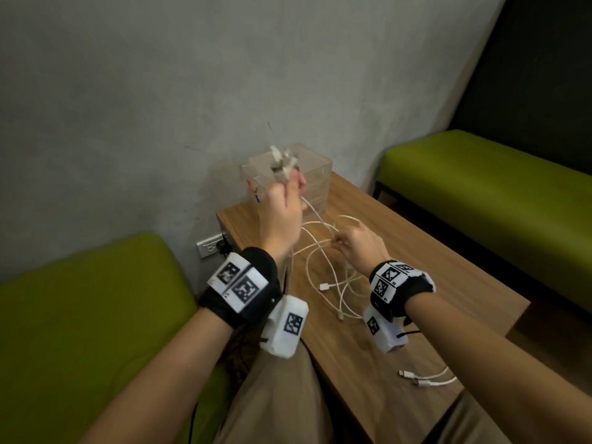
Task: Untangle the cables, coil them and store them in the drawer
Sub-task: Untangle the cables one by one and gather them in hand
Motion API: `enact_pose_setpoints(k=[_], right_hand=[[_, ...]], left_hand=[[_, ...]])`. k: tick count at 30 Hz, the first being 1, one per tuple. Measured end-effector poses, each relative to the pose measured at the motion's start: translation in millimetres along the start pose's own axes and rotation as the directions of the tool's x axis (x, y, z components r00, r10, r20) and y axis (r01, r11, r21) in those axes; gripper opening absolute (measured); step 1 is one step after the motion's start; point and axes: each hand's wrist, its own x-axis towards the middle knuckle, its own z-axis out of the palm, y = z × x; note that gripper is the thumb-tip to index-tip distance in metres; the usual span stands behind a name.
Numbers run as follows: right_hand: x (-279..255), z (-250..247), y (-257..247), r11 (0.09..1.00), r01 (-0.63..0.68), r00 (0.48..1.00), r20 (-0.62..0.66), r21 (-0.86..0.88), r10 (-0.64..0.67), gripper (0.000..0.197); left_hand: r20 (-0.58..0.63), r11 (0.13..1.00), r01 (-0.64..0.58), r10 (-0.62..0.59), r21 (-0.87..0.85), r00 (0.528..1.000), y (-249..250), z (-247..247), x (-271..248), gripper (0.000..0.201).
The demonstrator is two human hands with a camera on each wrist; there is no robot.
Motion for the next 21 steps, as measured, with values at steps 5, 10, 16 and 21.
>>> enact_pose_setpoints(k=[5,10,16,21], right_hand=[[-23,12,30,0.990,-0.136,0.978,0.155,-0.032,0.139,0.021],[-25,11,36,0.973,-0.161,0.950,0.240,-0.167,0.198,0.032],[-11,4,16,0.970,-0.067,0.976,0.185,-0.234,0.111,0.028],[-6,10,0,0.966,0.067,0.907,0.418,-0.249,0.044,0.044]], left_hand=[[-0.222,0.948,-0.159,0.099,-0.275,0.970,42,-38,36,0.034],[-0.403,0.901,-0.308,0.171,-0.305,0.899,49,-64,46,0.028],[-0.304,0.993,-0.116,0.112,0.006,0.946,19,-58,34,0.048],[-0.125,0.998,-0.048,0.043,-0.035,0.991,8,-32,9,0.045]])
